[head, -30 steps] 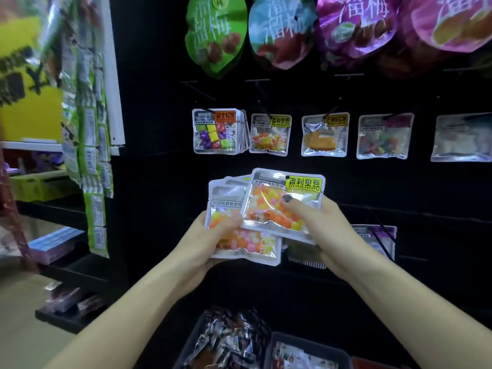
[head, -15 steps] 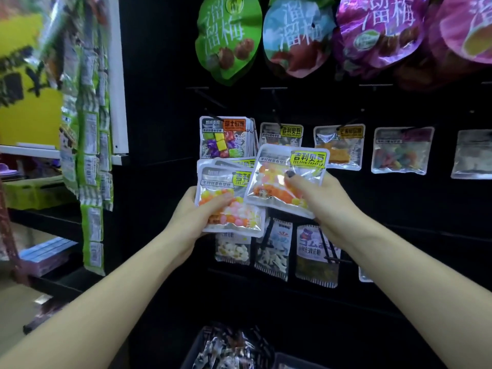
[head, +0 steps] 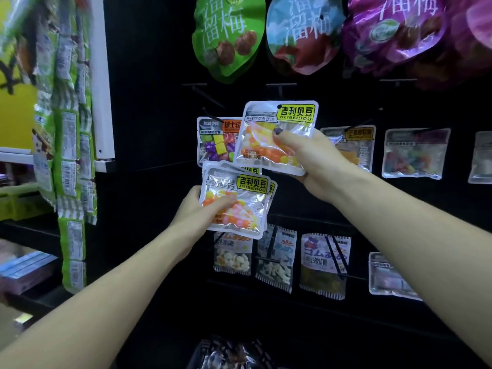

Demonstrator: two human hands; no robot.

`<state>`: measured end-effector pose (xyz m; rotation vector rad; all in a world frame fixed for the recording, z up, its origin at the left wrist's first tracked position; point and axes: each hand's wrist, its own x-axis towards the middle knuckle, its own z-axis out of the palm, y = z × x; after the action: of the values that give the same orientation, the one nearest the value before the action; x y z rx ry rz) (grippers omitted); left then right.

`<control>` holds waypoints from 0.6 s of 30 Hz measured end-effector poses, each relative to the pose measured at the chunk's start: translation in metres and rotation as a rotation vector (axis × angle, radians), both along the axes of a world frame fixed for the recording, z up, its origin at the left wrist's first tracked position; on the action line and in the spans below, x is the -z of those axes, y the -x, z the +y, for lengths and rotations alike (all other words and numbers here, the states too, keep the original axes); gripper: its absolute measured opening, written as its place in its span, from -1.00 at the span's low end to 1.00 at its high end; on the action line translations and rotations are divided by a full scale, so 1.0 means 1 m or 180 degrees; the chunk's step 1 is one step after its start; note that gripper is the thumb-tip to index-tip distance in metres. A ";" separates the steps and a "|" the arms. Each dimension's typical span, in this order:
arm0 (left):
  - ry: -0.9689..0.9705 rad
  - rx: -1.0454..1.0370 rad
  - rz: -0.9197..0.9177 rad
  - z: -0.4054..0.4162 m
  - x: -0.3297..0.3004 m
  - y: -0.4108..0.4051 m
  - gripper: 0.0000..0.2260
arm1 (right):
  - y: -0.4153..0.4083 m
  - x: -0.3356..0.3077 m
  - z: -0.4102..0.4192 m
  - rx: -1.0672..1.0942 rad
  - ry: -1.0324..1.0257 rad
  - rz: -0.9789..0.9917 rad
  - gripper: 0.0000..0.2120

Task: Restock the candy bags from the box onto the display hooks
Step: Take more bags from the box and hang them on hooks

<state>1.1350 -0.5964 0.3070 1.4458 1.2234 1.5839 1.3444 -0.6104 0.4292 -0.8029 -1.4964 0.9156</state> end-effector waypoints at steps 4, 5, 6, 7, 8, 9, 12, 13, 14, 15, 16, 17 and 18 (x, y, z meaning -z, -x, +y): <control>0.0033 0.0017 -0.0020 0.011 0.004 -0.006 -0.53 | 0.000 0.001 0.007 -0.0082 0.0036 0.0022 -0.97; 0.0035 0.0018 -0.0052 0.014 0.005 -0.007 -0.55 | 0.000 0.001 0.008 -0.0114 0.0069 0.0049 -0.96; 0.0029 0.0027 -0.0073 0.016 0.006 -0.008 -0.56 | -0.001 0.002 0.008 -0.0145 0.0083 0.0075 -0.97; 0.0021 0.0046 -0.0099 0.017 0.007 -0.009 -0.56 | -0.002 0.002 0.008 -0.0163 0.0087 0.0080 -0.97; 0.0016 0.0059 -0.0123 0.018 0.008 -0.009 -0.56 | -0.004 0.004 0.009 -0.0165 0.0094 0.0092 -0.96; 0.0018 0.0059 -0.0134 0.019 0.010 -0.010 -0.55 | -0.006 0.005 0.011 -0.0160 0.0117 0.0120 -0.93; 0.0015 0.0062 -0.0007 0.021 0.012 -0.012 -0.55 | -0.010 0.010 0.017 -0.0112 0.0227 0.0163 -0.87; 0.0010 0.0082 0.0006 0.022 0.013 -0.013 -0.54 | -0.010 0.011 0.019 -0.0114 0.0266 0.0194 -0.83; 0.0008 0.0096 -0.0015 0.021 0.013 -0.013 -0.55 | -0.010 0.011 0.022 -0.0146 0.0312 0.0228 -0.80; 0.0009 0.0111 -0.0037 0.021 0.013 -0.013 -0.57 | -0.009 0.011 0.026 -0.0139 0.0376 0.0260 -0.77; 0.0016 0.0131 -0.0061 0.020 0.013 -0.013 -0.59 | -0.009 0.010 0.033 -0.0072 0.0451 0.0278 -0.73; 0.0027 0.0141 -0.0091 0.019 0.013 -0.014 -0.61 | -0.008 0.010 0.039 -0.0008 0.0523 0.0297 -0.64; 0.0039 0.0140 -0.0106 0.019 0.015 -0.013 -0.61 | -0.007 0.009 0.045 0.0020 0.0581 0.0324 -0.49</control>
<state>1.1482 -0.5770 0.2924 1.4235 1.1724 1.5625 1.3518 -0.5659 0.4201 -0.8787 -1.3346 1.0839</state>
